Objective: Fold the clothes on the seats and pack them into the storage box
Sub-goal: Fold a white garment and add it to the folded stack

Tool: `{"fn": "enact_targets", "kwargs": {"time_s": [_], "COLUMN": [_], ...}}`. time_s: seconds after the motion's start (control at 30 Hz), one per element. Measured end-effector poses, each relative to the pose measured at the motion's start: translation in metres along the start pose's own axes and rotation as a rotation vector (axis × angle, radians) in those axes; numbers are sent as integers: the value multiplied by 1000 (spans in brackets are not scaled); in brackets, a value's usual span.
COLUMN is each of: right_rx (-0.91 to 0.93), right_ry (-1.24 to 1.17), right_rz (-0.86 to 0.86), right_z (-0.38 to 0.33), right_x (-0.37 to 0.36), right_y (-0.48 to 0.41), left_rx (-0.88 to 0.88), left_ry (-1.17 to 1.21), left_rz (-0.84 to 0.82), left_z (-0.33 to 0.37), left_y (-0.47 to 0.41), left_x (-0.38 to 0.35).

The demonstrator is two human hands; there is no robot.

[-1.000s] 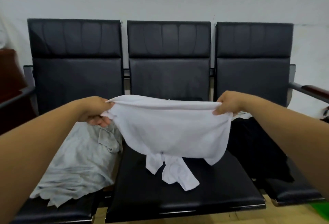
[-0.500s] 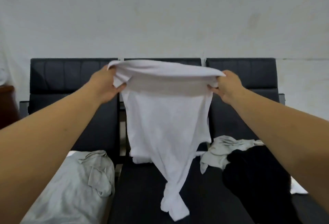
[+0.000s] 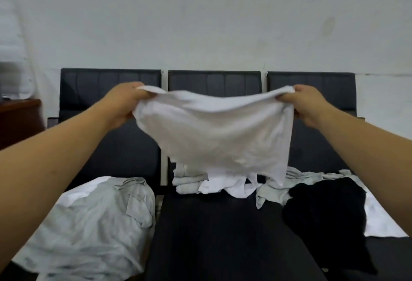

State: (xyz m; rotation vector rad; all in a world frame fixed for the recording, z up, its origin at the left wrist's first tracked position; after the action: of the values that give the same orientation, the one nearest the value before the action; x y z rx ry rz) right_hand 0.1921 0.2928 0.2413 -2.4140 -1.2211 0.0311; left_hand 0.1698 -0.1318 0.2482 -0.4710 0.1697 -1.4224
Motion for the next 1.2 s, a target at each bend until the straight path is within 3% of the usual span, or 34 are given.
{"fn": "enact_targets", "kwargs": {"time_s": [0.17,0.3,0.4,0.47,0.53,0.63,0.73,0.8,0.93,1.07,1.2], "right_rx": [-194,-317,-382,-408,-352,-329,-369,-393,-434,-474,-459], "right_ry": [279,669,833,890,886,848,801,813,907,1023,916], "right_rz": [-382,-780,-855,-821,-658,-381,-266,-200,-74,-198,-235], "right_z": [69,125,168,198,230,273,316,327,340,354,349], "right_x": [-8,-18,-22,-29,-39,-49,-59,-63,-65,-67,-75], "right_y": [42,89,114,125,129,137,148,151,139,128,125], "left_rx": [206,412,550,683,710,530,430,390,414,494,533], "left_ry": [-263,-388,-520,-581,-637,-655,-640,-646,-543,-505,-512], "left_rz": [-586,-916,-1230,-1312,-1209,-830,-427,-292,-239,-251,-388], "left_z": [-45,-95,-147,-184,-218,-266,-308,-326,-342,-351,-358], "left_y": [68,112,149,167,176,165,155,151,133,122,123], "left_x": [-31,-51,-62,-65,-71,-81,-83,-90,-114,-131,-144]}}
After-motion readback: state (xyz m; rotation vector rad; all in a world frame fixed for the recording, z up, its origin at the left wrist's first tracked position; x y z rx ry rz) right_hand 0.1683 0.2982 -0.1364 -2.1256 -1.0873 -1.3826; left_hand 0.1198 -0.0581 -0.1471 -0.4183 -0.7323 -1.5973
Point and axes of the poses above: each hand's wrist, its own y-axis away from the middle knuckle, its own x-axis out of the back of the hand, z = x × y, the point moved 5 cm from there along -y, towards the middle knuckle, and after that the axes turned 10 degrees about z, right-handed, at the moved point
